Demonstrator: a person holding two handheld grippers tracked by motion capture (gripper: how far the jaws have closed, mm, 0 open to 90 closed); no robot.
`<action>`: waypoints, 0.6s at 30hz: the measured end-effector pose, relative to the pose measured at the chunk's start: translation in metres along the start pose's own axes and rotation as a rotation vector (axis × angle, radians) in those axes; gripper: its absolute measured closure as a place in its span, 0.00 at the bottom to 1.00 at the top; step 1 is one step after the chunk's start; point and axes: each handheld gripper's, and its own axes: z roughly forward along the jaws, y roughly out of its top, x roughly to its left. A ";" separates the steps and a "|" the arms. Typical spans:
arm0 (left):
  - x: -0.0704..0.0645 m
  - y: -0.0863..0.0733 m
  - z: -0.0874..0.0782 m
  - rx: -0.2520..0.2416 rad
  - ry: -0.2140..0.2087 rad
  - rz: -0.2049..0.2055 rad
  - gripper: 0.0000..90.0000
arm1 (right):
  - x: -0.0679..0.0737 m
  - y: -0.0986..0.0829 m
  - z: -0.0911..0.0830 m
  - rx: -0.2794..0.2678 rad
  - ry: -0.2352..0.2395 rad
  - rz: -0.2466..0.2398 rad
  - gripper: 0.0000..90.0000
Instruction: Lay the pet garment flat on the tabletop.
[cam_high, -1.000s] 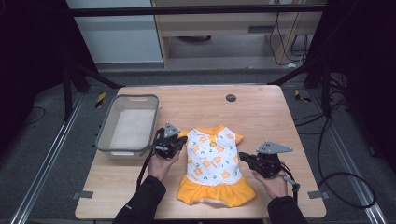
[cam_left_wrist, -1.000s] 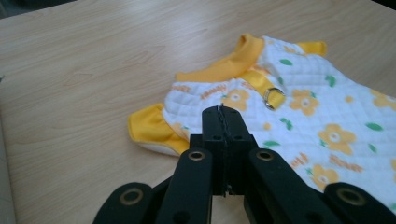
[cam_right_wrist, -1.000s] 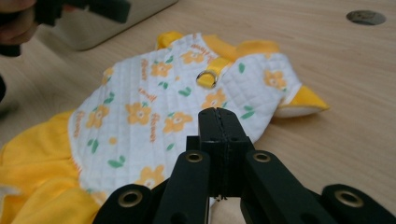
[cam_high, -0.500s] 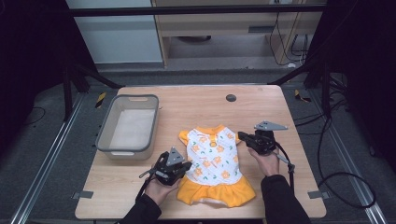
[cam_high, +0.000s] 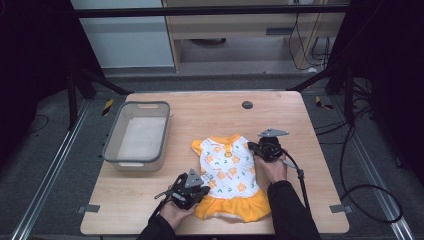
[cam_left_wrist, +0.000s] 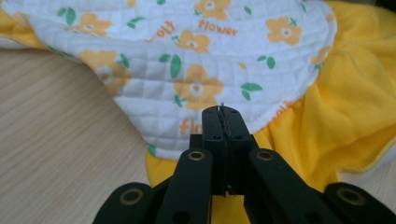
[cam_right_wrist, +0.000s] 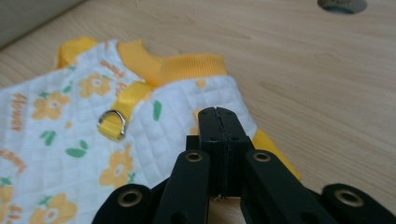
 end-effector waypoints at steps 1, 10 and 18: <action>-0.001 -0.002 0.001 0.007 -0.002 0.002 1.00 | -0.001 -0.003 0.006 0.021 -0.007 0.004 1.00; -0.008 -0.007 0.003 0.036 0.015 0.031 1.00 | -0.005 -0.007 0.018 0.047 -0.072 0.002 1.00; -0.009 -0.010 0.000 0.037 0.011 0.027 1.00 | -0.006 -0.007 0.019 0.045 -0.115 -0.010 1.00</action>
